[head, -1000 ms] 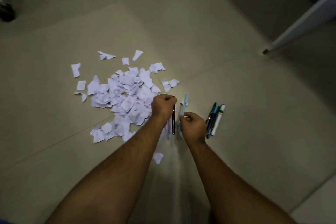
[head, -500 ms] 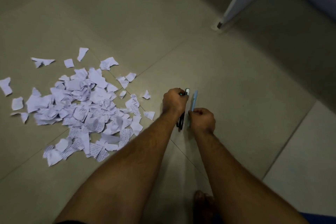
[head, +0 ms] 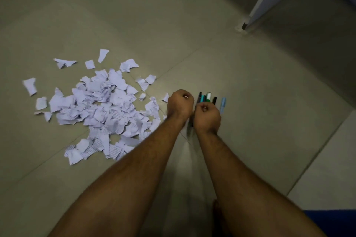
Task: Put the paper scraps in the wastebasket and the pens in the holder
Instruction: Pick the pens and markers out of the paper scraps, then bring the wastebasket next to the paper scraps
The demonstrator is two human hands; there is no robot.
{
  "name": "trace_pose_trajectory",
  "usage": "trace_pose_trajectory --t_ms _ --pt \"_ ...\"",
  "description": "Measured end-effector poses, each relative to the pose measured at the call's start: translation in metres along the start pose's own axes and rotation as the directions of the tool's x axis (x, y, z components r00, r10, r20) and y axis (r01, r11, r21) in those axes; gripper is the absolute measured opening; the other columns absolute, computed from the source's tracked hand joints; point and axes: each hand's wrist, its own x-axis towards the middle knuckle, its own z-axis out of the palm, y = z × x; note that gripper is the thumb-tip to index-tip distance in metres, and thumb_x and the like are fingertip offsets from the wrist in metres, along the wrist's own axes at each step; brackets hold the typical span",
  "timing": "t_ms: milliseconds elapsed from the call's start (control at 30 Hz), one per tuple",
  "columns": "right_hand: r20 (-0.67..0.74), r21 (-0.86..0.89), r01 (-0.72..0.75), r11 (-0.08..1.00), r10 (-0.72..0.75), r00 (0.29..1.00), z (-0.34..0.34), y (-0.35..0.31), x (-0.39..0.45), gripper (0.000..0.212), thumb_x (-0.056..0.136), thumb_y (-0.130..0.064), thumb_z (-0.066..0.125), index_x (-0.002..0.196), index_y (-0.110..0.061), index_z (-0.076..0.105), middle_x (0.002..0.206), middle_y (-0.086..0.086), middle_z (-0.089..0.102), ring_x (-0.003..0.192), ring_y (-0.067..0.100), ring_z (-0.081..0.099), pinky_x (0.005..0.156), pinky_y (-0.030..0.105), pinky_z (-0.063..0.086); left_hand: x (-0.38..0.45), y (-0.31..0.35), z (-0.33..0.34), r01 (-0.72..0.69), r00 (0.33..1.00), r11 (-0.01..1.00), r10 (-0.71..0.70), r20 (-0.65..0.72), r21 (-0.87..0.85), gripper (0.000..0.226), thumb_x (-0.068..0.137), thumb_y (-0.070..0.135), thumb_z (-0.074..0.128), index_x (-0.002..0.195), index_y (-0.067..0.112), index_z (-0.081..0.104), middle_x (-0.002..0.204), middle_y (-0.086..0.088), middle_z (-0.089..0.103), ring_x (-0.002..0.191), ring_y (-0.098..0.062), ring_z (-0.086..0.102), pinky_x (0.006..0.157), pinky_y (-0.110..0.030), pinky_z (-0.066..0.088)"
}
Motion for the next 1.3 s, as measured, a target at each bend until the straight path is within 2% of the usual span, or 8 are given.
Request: trace_pose_trajectory --t_ms 233,400,667,800,967,1067,1167,1300 --pt "0.296 0.107 0.035 0.994 -0.065 0.953 0.057 -0.050 -0.051 0.008 0.082 -0.028 0.063 0.077 -0.025 0.069 0.079 -0.005 0.073 0.078 0.022 0.070 0.075 0.031 0.055 -0.001 -0.037 -0.098 0.146 0.956 0.966 -0.194 -0.221 -0.215 0.022 0.085 0.021 0.060 0.106 0.020 0.063 0.098 -0.007 0.072 0.086 -0.026 0.070 0.080 -0.041 0.059" --pt "0.647 0.172 0.069 0.983 -0.165 0.745 0.108 -0.096 -0.123 0.007 0.082 -0.028 0.068 0.079 -0.023 0.070 0.070 0.003 0.073 0.068 0.026 0.073 0.066 0.045 0.062 -0.025 -0.076 -0.195 0.155 0.873 0.937 -0.279 -0.400 -0.314 0.016 0.088 0.019 0.058 0.103 0.021 0.063 0.096 -0.008 0.073 0.087 -0.026 0.070 0.080 -0.036 0.058" --pt "0.937 0.168 0.211 0.963 -0.223 0.271 0.167 -0.130 -0.302 0.008 0.090 -0.022 0.066 0.088 -0.016 0.070 0.081 0.009 0.073 0.067 0.018 0.069 0.057 0.031 0.055 -0.128 -0.152 -0.345 0.077 0.467 0.805 -0.550 -0.692 -0.588 0.009 0.087 0.017 0.056 0.083 0.021 0.064 0.082 -0.004 0.071 0.079 -0.025 0.069 0.074 -0.035 0.056" --pt "0.973 0.190 0.281 0.941 -0.218 0.071 0.183 -0.125 -0.402 0.009 0.090 -0.024 0.066 0.088 -0.016 0.071 0.081 0.007 0.074 0.070 0.020 0.071 0.058 0.033 0.057 -0.187 -0.193 -0.405 -0.143 0.260 0.541 -0.787 -0.559 -0.829 0.015 0.094 0.017 0.051 0.086 0.015 0.063 0.083 -0.011 0.070 0.078 -0.030 0.069 0.071 -0.038 0.057" --pt "0.978 0.208 0.336 0.919 -0.196 -0.070 0.203 -0.118 -0.521 0.014 0.085 -0.032 0.069 0.078 -0.020 0.069 0.076 0.005 0.074 0.075 0.026 0.073 0.065 0.043 0.063 -0.260 -0.238 -0.490 -0.405 0.032 0.425 -0.878 -0.477 -0.810 0.035 0.098 0.035 0.052 0.075 0.009 0.057 0.064 -0.009 0.060 0.052 -0.021 0.056 0.050 -0.027 0.047" --pt "0.974 0.226 0.393 0.891 -0.192 -0.124 0.216 -0.118 -0.563 0.032 0.067 -0.050 0.068 0.071 -0.018 0.069 0.067 0.004 0.073 0.068 0.028 0.073 0.067 0.052 0.061 -0.290 -0.258 -0.517 -0.334 0.043 0.457 -0.867 -0.497 -0.825 0.049 0.096 0.051 0.049 0.073 0.009 0.058 0.070 -0.011 0.064 0.062 -0.024 0.062 0.062 -0.037 0.055" --pt "0.976 0.216 0.430 0.877 -0.177 -0.129 0.233 -0.107 -0.597 0.044 0.052 -0.062 0.066 0.067 -0.021 0.070 0.062 0.003 0.071 0.064 0.029 0.071 0.067 0.056 0.060 -0.312 -0.279 -0.529 -0.330 0.113 0.407 -0.879 -0.464 -0.852 0.064 0.095 0.059 0.044 0.107 -0.001 0.063 0.086 -0.014 0.067 0.073 -0.025 0.066 0.068 -0.038 0.057" --pt "0.962 0.273 0.523 0.807 -0.241 -0.129 0.232 -0.110 -0.639 0.053 0.067 -0.060 0.070 0.099 -0.017 0.069 0.098 0.009 0.074 0.092 0.032 0.070 0.083 0.046 0.059 -0.334 -0.291 -0.551 -0.385 0.139 0.329 -0.903 -0.406 -0.862 0.074 0.091 0.065 0.045 0.129 0.002 0.052 0.089 -0.011 0.064 0.067 -0.021 0.062 0.053 -0.029 0.048"
